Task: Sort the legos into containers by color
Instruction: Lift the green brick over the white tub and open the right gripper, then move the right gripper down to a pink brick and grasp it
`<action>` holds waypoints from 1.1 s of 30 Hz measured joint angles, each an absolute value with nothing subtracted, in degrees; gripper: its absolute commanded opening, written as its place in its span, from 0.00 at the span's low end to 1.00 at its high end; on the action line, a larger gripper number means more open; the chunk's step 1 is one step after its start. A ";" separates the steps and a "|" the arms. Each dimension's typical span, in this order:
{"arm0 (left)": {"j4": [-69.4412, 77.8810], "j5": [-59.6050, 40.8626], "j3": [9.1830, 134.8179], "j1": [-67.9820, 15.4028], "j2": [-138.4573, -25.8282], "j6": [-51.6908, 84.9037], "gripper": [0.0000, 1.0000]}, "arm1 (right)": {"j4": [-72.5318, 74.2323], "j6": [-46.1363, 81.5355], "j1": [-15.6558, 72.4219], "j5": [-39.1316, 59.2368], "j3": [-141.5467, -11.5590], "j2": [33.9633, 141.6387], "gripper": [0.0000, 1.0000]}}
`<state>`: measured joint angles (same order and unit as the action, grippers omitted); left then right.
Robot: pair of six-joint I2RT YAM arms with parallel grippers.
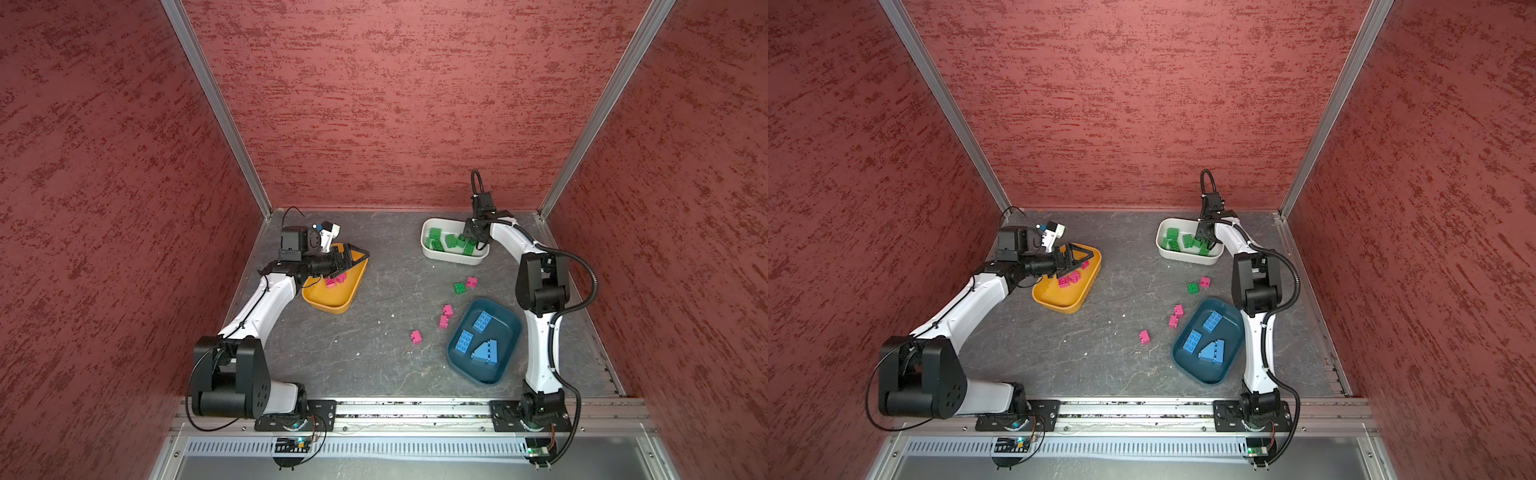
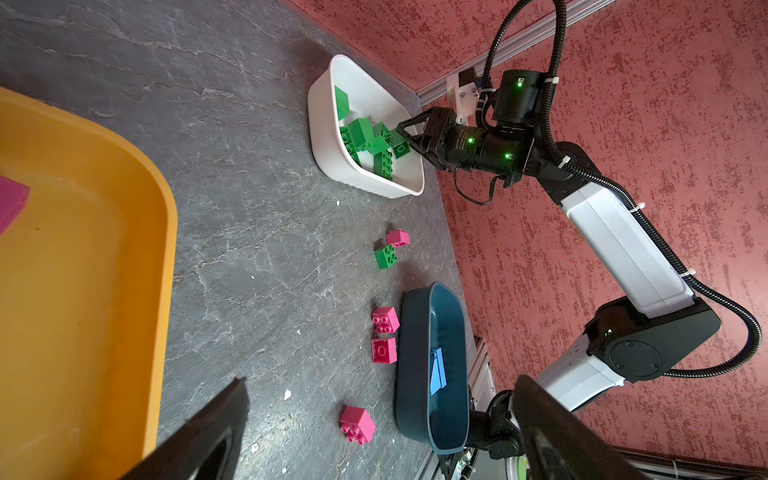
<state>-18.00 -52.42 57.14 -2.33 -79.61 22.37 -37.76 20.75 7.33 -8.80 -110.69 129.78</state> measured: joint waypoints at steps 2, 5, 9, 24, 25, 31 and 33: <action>-18.15 -52.40 57.14 -2.33 -79.61 22.26 1.00 | -37.54 20.32 7.35 -8.58 -109.51 128.68 0.64; -18.20 -52.40 57.14 -2.33 -79.61 22.26 0.99 | -37.26 20.10 7.84 -7.88 -104.49 124.57 0.65; -18.15 -52.38 57.14 -2.33 -79.61 22.26 1.00 | -37.21 19.94 9.19 -6.33 -94.85 115.63 0.66; -18.90 -52.40 56.97 -1.39 -78.85 21.52 0.99 | -36.80 26.70 29.50 0.69 -71.59 94.87 0.70; -19.14 -52.40 56.95 -1.06 -78.61 21.19 0.99 | -36.77 27.53 31.44 1.06 -71.02 94.70 0.70; -19.90 -52.49 56.29 0.80 -77.21 19.86 0.99 | -36.73 32.42 42.74 1.58 -69.36 94.70 0.68; -20.34 -52.56 55.92 1.21 -77.01 19.57 0.99 | -36.69 33.80 45.78 1.76 -68.99 94.80 0.68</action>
